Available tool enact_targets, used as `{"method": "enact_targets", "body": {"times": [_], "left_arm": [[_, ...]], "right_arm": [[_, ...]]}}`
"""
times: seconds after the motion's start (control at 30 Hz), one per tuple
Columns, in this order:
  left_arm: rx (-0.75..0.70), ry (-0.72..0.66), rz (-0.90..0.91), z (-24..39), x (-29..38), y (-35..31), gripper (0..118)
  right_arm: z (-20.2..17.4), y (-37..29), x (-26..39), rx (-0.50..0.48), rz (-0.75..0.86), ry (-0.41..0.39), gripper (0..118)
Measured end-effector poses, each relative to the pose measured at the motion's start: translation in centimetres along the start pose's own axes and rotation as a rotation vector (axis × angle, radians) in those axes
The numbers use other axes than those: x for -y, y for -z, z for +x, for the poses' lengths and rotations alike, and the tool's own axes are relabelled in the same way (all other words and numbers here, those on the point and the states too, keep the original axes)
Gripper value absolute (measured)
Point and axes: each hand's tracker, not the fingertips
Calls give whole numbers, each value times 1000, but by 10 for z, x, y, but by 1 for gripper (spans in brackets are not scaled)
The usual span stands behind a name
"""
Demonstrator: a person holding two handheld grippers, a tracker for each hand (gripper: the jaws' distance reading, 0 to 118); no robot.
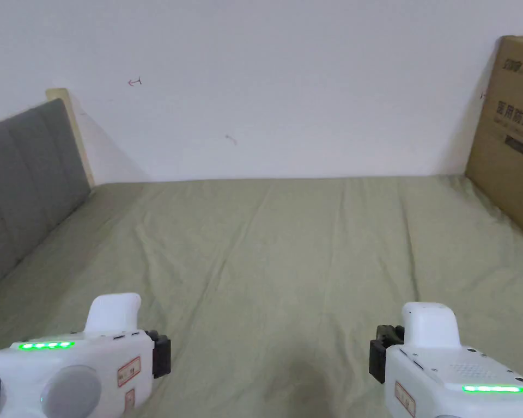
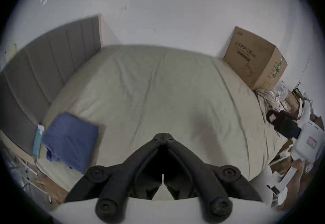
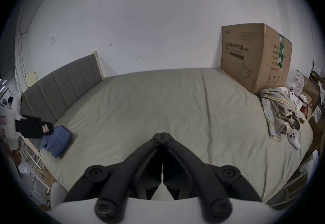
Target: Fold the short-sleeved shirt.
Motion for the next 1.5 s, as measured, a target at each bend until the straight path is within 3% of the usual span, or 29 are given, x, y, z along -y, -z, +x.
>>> {"method": "enact_targets", "body": {"times": [0.13,0.47,0.77,0.93,1.0,1.03,1.07,1.1,1.13,1.17,1.23,1.33,1.5], "left_arm": [[-65,93,146,38,-22,-32,0],[-63,92,445,82,-45,-89,0],[-110,136,505,100,-37,-107,0],[-147,144,535,104,-34,-116,2],[-153,154,536,104,-34,-117,22],[-150,159,531,105,-35,-117,38],[-140,162,526,105,-36,-117,64],[-131,160,520,104,-36,-117,82],[-117,154,515,103,-37,-116,93],[-86,141,526,100,-36,-118,95],[-39,95,542,94,-36,-122,95],[-32,75,539,93,-39,-126,109],[-124,139,592,104,-36,-134,111]], "right_arm": [[3,-10,-22,-2,75,-4,1],[-8,-42,-88,70,283,-77,1],[-19,-67,-95,96,355,-106,1],[-20,-72,-96,113,367,-103,10],[-20,-73,-97,119,368,-92,22],[-20,-74,-98,119,370,-85,29],[-20,-74,-98,118,370,-81,38],[-20,-74,-98,120,372,-79,50],[-20,-74,-98,123,375,-80,67],[-20,-75,-97,123,379,-83,82],[-21,-76,-96,119,392,-85,93],[-20,-77,-96,125,405,-78,95],[-17,-77,-97,113,407,-67,95]]}}
